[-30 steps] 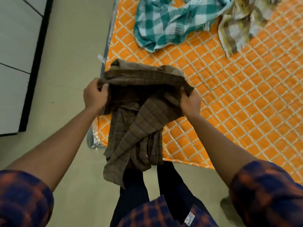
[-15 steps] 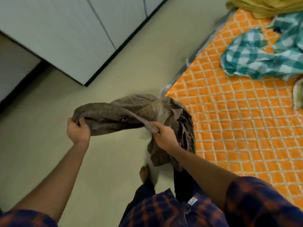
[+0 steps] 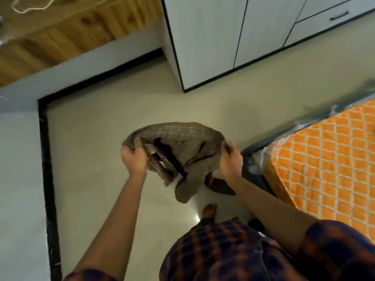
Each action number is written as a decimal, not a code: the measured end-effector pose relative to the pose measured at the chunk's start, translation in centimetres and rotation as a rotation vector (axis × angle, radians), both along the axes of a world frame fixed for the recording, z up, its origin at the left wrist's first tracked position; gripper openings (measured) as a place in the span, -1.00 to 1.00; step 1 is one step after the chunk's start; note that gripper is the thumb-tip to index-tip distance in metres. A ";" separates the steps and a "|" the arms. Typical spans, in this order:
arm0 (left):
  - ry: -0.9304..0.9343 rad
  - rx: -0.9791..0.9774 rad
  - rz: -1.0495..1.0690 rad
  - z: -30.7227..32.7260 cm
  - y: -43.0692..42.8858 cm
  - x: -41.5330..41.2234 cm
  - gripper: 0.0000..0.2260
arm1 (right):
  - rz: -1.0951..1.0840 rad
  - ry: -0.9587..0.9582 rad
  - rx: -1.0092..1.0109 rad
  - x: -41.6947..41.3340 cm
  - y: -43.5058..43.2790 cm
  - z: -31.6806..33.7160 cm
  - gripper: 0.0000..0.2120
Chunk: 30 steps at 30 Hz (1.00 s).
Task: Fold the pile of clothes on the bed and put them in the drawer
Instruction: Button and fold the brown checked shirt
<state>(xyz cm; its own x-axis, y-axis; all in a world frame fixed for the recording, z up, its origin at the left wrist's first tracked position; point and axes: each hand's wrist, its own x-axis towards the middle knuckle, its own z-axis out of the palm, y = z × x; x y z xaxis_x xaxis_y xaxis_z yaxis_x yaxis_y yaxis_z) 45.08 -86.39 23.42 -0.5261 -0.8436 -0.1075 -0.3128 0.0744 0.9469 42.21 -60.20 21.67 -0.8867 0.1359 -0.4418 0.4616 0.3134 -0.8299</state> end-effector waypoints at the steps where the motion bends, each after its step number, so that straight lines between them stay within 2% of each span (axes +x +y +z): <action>1: 0.049 0.042 -0.009 0.3 0.3 0.5 -0.82 | -0.102 -0.041 -0.089 -0.1 -0.8 0.6 -0.71; 4: 0.141 0.226 -0.019 1.5 2.5 1.3 -0.83 | -0.269 -0.088 -0.292 -0.7 -2.5 2.7 -0.69; 7: 0.105 0.330 -0.179 2.7 5.2 0.8 -0.91 | -0.202 0.014 -0.388 -1.2 -3.0 4.2 -0.70; 9: 0.123 0.275 -0.368 3.9 7.2 0.7 -0.94 | -0.102 0.071 -0.391 -1.1 -2.6 4.7 -0.69; 13: 0.080 -0.049 -0.702 5.8 10.1 0.1 -0.95 | -0.040 0.019 -0.546 -0.7 -1.5 7.0 -0.76; 17: 0.104 0.003 -0.738 8.0 11.6 -1.1 -0.90 | 0.077 -0.011 -0.662 -0.3 0.6 9.1 -0.82; 22: 0.080 0.041 -0.774 9.0 12.5 -2.4 -0.94 | 0.365 0.129 -0.511 0.1 2.1 10.9 -0.79; 24: 0.030 0.075 -0.809 8.9 13.1 -2.8 -0.94 | 0.451 0.230 -0.272 0.0 2.5 11.3 -0.70; 26: -0.002 0.063 -0.875 8.9 13.8 -2.8 -0.90 | 0.507 0.359 0.009 -0.4 3.0 11.7 -0.79; 28: 0.020 0.166 -0.940 9.3 15.1 -2.6 -0.89 | 0.546 0.442 0.129 -0.9 3.5 12.2 -0.87; 30: 0.041 0.344 -0.953 9.9 16.6 -2.8 -0.82 | 0.588 0.470 0.122 -1.2 4.0 12.5 -0.85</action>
